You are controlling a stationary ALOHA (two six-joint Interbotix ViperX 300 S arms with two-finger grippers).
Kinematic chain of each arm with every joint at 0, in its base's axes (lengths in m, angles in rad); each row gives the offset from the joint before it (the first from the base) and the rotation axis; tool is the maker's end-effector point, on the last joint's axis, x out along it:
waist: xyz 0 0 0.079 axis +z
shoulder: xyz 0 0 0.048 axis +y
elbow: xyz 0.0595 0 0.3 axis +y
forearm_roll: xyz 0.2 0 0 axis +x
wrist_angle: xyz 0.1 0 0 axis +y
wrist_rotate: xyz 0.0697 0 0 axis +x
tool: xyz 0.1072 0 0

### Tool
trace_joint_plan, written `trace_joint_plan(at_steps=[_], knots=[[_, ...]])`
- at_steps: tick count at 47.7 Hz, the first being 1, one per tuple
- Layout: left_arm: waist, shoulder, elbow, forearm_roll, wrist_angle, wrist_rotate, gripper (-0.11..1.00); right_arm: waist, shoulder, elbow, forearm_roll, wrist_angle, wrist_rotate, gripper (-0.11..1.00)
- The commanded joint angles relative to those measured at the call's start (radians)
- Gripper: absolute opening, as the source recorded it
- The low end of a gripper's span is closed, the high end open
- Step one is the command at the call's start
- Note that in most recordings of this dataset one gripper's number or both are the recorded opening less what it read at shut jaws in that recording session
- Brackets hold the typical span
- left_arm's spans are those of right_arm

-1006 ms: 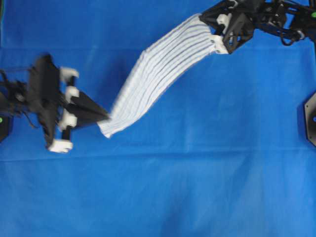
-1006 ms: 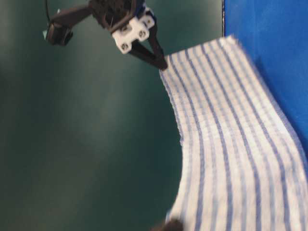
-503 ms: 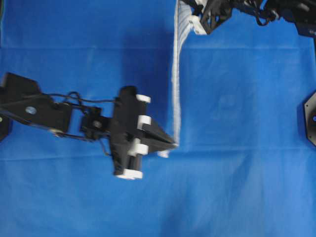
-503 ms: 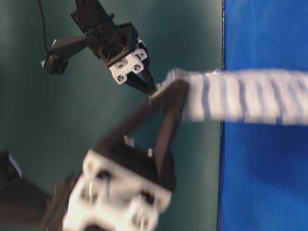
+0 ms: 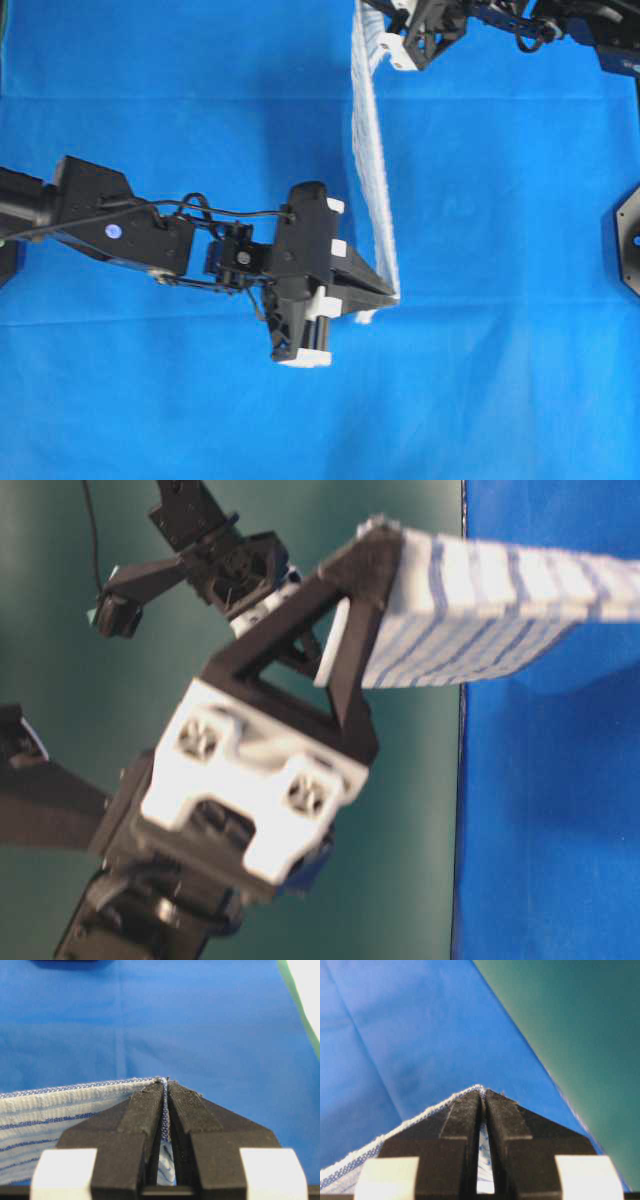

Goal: Fold the blue towel.
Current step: 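Lift the strip and swing it to lie vertically, left gripper moving down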

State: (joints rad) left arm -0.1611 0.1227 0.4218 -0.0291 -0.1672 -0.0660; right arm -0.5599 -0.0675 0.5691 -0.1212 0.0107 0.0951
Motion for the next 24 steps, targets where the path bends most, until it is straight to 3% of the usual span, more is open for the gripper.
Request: trace_joint_plan(at_steps=[1, 14, 24], knots=[[-0.015, 0.009, -0.057, 0.003, -0.020, 0.003, 0.01, -0.032, -0.055, 0.021, -0.002, -0.005, 0.002, 0.05], [-0.037, 0.152, -0.207, 0.003, -0.064, 0.008, 0.01, -0.043, -0.153, 0.141, -0.002, 0.021, 0.011, 0.05], [-0.058, 0.167, -0.199, 0.003, -0.058, -0.005, 0.01, -0.029, -0.137, 0.141, -0.002, 0.046, 0.011, 0.05]])
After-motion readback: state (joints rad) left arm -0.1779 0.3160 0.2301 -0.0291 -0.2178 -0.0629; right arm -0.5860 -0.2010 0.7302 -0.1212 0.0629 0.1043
